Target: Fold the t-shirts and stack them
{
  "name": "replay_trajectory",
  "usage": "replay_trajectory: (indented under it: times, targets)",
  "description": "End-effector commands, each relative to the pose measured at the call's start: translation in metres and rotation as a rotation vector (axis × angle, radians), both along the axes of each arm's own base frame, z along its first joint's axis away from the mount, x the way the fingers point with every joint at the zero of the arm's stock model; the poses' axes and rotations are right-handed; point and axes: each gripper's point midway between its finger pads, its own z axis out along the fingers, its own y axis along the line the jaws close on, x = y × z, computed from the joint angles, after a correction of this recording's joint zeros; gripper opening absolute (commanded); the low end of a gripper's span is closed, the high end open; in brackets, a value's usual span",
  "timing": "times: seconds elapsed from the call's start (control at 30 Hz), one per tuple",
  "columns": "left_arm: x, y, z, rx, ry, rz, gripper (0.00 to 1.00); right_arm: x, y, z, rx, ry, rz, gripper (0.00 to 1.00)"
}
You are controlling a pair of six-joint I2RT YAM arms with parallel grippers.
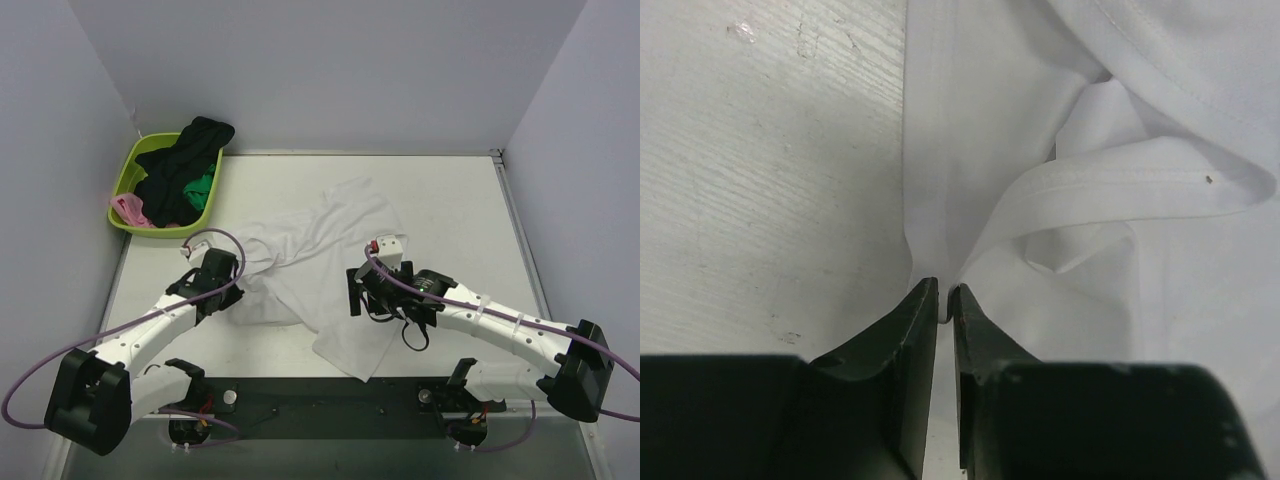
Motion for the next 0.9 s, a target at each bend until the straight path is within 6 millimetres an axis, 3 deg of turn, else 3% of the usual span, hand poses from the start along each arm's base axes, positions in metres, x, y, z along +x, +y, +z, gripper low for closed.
replay_trajectory:
  times: [0.0,0.17,0.27,0.37,0.5,0.53,0.63,0.87]
  targets:
    - [0.002,-0.004,0.005,-0.014,-0.029,-0.016,0.20,0.004,0.002,0.007,-0.008,-0.035,-0.014,0.93]
    - [0.005,-0.005,0.005,-0.012,-0.027,-0.019,0.00,0.003,-0.001,0.008,-0.012,-0.038,-0.016,0.93]
    - [0.008,-0.008,0.013,-0.022,-0.045,-0.027,0.00,0.002,-0.004,0.009,-0.019,-0.044,-0.020,0.93]
    - [0.016,-0.013,0.039,-0.041,-0.094,-0.051,0.00,-0.001,-0.010,0.003,-0.037,-0.034,-0.033,0.93]
    - [0.020,-0.020,0.081,-0.065,-0.146,-0.099,0.00,-0.014,-0.018,-0.018,-0.057,0.024,-0.042,0.92]
    - [0.023,-0.022,0.099,-0.079,-0.184,-0.107,0.00,-0.021,-0.021,-0.026,-0.063,0.048,-0.038,0.92]
    - [0.022,-0.023,0.123,-0.094,-0.227,-0.120,0.00,-0.037,-0.023,-0.037,-0.056,0.078,-0.034,0.92]
    - [0.017,-0.021,0.136,-0.103,-0.250,-0.122,0.00,-0.075,-0.023,-0.060,0.001,0.156,-0.046,0.89]
